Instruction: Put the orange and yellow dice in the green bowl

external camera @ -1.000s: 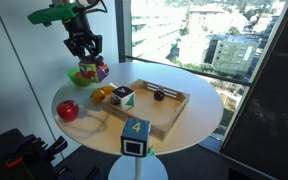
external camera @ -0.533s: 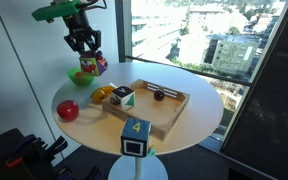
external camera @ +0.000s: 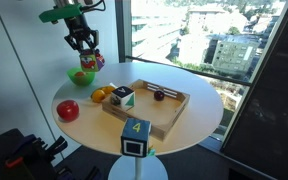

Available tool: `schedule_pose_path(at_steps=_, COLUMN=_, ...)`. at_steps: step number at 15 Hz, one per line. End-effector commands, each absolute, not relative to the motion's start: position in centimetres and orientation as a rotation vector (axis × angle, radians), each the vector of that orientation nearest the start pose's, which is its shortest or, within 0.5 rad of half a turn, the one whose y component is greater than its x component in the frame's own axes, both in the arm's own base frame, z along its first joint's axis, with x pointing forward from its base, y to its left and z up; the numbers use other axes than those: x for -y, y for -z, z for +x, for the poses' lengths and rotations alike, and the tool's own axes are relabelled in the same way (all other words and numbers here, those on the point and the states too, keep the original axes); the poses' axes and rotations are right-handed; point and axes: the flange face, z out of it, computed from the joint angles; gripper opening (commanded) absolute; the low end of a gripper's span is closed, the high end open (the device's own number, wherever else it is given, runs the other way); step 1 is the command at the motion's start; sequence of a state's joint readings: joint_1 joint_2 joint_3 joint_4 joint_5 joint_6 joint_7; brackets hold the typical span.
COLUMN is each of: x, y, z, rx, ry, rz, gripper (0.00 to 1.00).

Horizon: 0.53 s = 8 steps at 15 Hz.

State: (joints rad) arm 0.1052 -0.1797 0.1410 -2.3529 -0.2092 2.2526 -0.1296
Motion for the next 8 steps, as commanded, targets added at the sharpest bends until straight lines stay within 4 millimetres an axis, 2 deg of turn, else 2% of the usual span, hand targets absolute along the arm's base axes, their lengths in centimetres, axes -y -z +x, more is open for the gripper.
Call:
schedule_pose_path(at_steps=1, x=-13.7, y=-40.9, z=49.0, rx=0.883, ry=0.157, rz=-3.234, gripper=0.17)
schedule_pose_path(at_steps=8, x=-17.8, y=-40.4, z=50.5, rx=0.986, ry=0.174, rz=-3.182, gripper=0.17)
